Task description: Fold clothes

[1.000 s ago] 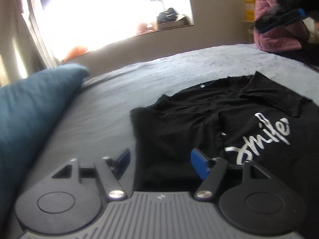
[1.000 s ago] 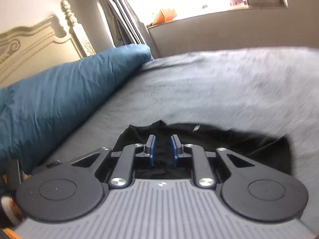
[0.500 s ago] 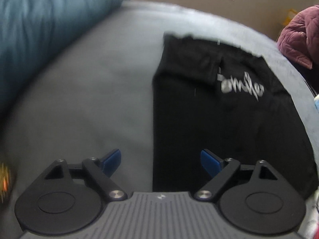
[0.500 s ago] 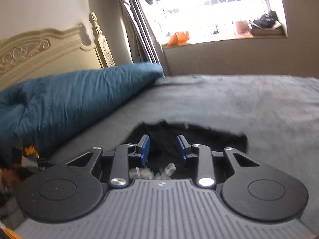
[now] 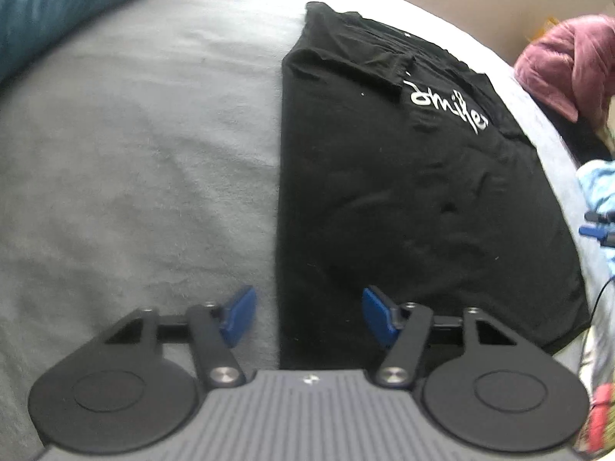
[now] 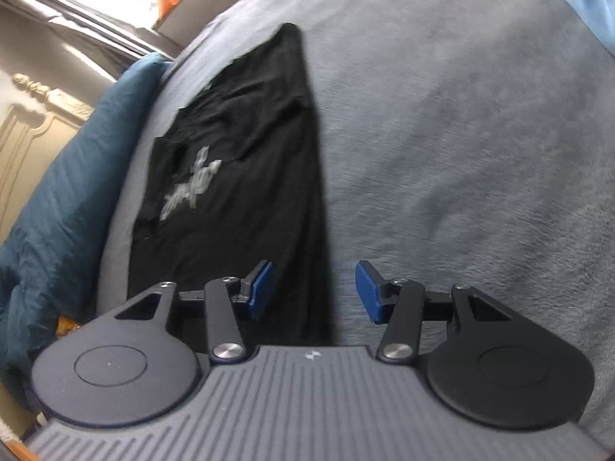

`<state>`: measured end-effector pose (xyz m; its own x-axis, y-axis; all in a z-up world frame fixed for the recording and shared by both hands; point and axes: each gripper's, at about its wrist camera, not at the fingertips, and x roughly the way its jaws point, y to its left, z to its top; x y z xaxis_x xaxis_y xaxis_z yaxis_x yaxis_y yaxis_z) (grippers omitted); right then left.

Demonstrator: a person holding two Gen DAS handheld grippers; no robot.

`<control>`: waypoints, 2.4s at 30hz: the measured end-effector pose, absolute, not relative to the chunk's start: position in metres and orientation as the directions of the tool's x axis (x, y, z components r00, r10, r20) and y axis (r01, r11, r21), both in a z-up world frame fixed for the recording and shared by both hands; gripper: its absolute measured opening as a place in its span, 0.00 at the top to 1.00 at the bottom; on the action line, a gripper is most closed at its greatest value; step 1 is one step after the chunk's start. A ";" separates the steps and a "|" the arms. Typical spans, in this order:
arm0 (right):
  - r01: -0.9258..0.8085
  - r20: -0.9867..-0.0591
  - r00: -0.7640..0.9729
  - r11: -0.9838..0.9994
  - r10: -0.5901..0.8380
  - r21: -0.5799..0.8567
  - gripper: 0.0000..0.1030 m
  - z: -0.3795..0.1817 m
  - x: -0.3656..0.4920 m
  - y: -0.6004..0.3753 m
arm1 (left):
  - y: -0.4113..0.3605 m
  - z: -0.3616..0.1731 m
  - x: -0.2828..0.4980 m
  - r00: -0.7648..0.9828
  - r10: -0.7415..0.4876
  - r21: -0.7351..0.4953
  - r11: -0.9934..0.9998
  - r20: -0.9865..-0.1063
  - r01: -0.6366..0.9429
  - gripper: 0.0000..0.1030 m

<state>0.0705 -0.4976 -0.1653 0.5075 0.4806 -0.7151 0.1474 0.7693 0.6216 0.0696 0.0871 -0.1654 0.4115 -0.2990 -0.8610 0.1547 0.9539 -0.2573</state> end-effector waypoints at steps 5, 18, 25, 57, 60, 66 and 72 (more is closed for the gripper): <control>0.165 -0.711 0.450 0.732 0.540 0.661 0.54 -0.199 0.067 -0.497 | 0.089 -0.170 0.055 0.395 -0.322 -0.287 0.947 -0.860 0.148 0.47; 0.217 -0.555 0.292 0.512 0.778 0.831 0.55 -0.238 0.025 -0.501 | 0.106 -0.181 0.030 0.346 -0.397 -0.400 0.914 -0.850 0.068 0.70; 0.206 -0.538 0.225 0.500 0.812 0.841 0.59 -0.243 0.005 -0.487 | 0.101 -0.184 0.033 0.335 -0.365 -0.353 0.931 -0.869 0.096 0.74; -0.170 -0.562 0.434 0.676 0.705 0.717 0.96 -0.104 0.106 -0.448 | 0.057 -0.050 0.184 0.635 -0.284 -0.292 0.952 -0.718 0.096 0.97; -0.176 -0.554 0.498 0.703 0.667 0.689 0.96 -0.090 0.139 -0.447 | 0.053 -0.047 0.220 0.695 -0.235 -0.294 0.955 -0.680 0.035 0.97; -0.125 -0.499 0.632 0.713 0.593 0.689 0.96 -0.084 0.206 -0.460 | 0.039 -0.061 0.282 0.761 -0.181 -0.344 0.937 -0.624 -0.060 0.97; -0.047 -0.482 0.688 0.697 0.542 0.715 0.96 -0.106 0.258 -0.480 | 0.030 -0.081 0.329 0.786 -0.180 -0.397 0.914 -0.591 -0.089 0.97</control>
